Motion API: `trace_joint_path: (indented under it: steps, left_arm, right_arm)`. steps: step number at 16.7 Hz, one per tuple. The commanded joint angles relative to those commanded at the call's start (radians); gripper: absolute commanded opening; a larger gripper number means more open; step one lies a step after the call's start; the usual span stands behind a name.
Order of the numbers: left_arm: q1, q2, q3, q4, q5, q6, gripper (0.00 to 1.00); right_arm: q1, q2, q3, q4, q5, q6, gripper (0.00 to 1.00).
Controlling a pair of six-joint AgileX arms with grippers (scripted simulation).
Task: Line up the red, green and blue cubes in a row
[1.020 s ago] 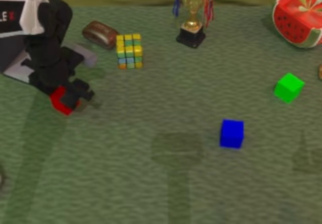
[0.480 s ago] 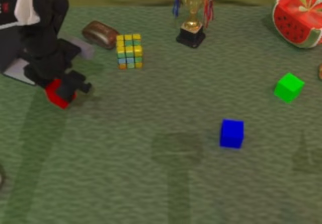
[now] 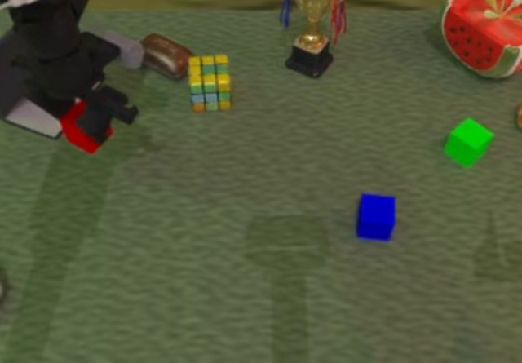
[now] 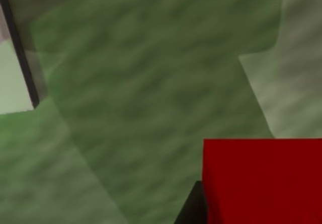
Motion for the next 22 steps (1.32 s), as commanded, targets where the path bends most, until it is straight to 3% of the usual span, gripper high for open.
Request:
trace_joint_path:
  steps: [3,6,9,16,19,22]
  left_arm:
    - [-0.013,0.002,-0.004,0.002,-0.001,-0.011,0.00]
    - [-0.061,-0.017,-0.022,0.004,-0.005,-0.106,0.00]
    - [-0.141,-0.055,-0.070,0.009,-0.010,-0.295,0.00]
    - [-0.377,-0.169,-0.223,0.021,-0.024,-0.870,0.00]
    - [-0.447,-0.218,-0.269,0.035,-0.030,-1.004,0.00]
    - [-0.469,-0.238,-0.285,0.043,-0.033,-1.043,0.00]
  right_arm:
    - [0.000,0.000,0.000,0.000,0.000,0.000,1.00]
    - [0.000,0.000,0.000,0.000,0.000,0.000,1.00]
    - [0.000,0.000,0.000,0.000,0.000,0.000,1.00]
    - [0.000,0.000,0.000,0.000,0.000,0.000,1.00]
    - [0.000,0.000,0.000,0.000,0.000,0.000,1.00]
    - [0.000,0.000,0.000,0.000,0.000,0.000,1.00]
